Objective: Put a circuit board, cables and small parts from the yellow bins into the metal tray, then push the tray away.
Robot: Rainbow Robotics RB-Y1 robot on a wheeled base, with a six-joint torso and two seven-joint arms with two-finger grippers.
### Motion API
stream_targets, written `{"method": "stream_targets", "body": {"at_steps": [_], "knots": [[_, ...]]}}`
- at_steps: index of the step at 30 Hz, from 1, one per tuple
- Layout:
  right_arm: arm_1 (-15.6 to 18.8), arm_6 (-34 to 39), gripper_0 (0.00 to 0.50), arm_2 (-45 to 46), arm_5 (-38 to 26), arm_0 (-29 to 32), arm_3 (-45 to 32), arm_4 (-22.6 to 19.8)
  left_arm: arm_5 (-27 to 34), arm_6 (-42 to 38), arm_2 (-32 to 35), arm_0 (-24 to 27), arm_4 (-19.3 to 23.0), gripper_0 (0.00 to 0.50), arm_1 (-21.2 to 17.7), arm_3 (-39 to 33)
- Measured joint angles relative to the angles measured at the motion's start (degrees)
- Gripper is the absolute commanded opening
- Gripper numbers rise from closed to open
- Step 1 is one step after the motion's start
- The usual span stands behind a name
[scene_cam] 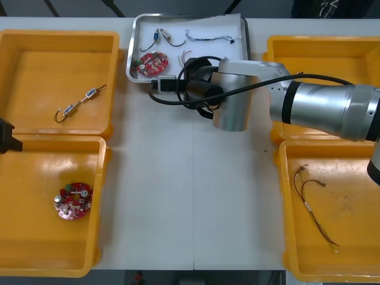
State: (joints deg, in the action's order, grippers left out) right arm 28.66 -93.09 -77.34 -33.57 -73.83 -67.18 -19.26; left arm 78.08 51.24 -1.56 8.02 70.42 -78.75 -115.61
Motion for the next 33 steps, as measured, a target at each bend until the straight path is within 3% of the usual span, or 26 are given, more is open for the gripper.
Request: {"method": "stream_targets", "body": {"at_steps": [1,3,5,18,21,33], "knots": [[0.0,0.0,0.18,0.0,0.0,0.0,0.0,0.0,0.0,0.0,0.0,0.0,0.0,0.5,0.0,0.0],[0.0,0.0,0.396,0.0,0.0,0.0,0.0,0.0,0.0,0.0,0.0,0.0,0.0,0.5,0.0,0.0],[0.0,0.0,0.5,0.0,0.0,0.0,0.0,0.0,0.0,0.0,0.0,0.0,0.0,0.5,0.0,0.0],[0.0,0.0,0.5,0.5,-1.2,-0.3,-0.8,0.0,0.0,0.0,0.0,0.0,0.0,0.5,0.0,0.0],[0.3,0.0,0.5,2.0,-7.2,-0.3,-4.4,-0.4,0.0,0.0,0.0,0.0,0.0,0.5,0.0,0.0],[5.8,0.0,0.5,13.0,-29.9,1.3,-28.4,-9.4,0.0,0.0,0.0,0.0,0.0,0.5,0.0,0.0]]}}
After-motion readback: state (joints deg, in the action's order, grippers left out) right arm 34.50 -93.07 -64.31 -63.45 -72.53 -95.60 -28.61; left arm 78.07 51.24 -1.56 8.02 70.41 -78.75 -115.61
